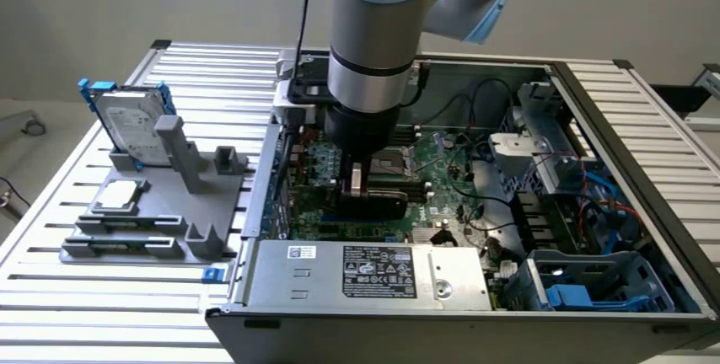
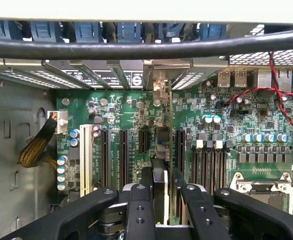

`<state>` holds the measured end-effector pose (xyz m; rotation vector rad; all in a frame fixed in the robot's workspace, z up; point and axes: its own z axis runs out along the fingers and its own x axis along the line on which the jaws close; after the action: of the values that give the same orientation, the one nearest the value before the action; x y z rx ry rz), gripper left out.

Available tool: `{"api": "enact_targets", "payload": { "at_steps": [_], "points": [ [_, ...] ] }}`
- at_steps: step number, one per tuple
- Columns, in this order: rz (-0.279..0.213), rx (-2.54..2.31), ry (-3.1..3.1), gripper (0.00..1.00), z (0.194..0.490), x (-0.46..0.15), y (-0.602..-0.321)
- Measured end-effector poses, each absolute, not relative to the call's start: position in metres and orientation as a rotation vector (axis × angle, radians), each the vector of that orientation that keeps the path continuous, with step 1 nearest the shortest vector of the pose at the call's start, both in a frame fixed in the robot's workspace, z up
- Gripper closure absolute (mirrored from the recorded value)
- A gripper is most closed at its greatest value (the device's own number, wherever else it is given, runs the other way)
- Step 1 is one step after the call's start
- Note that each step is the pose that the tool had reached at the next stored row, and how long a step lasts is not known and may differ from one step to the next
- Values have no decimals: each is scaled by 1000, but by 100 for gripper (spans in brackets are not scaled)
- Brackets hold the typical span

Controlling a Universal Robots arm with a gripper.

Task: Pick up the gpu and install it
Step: 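Insert the gpu into the slot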

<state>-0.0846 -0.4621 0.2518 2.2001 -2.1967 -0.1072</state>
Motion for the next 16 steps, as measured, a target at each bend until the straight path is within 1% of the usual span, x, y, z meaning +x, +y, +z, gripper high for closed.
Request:
{"api": "enact_targets", "payload": {
  "at_steps": [3,5,6,7,16],
  "points": [
    [-109,2202,-2198,72,252,-85,-462],
    [-108,2201,-2197,60,254,-85,-462],
    [-109,2201,-2197,60,255,-85,-462],
    [-109,2201,-2197,53,257,-85,-462],
    [-112,2200,-2197,53,283,-85,-462]
  ]
}}
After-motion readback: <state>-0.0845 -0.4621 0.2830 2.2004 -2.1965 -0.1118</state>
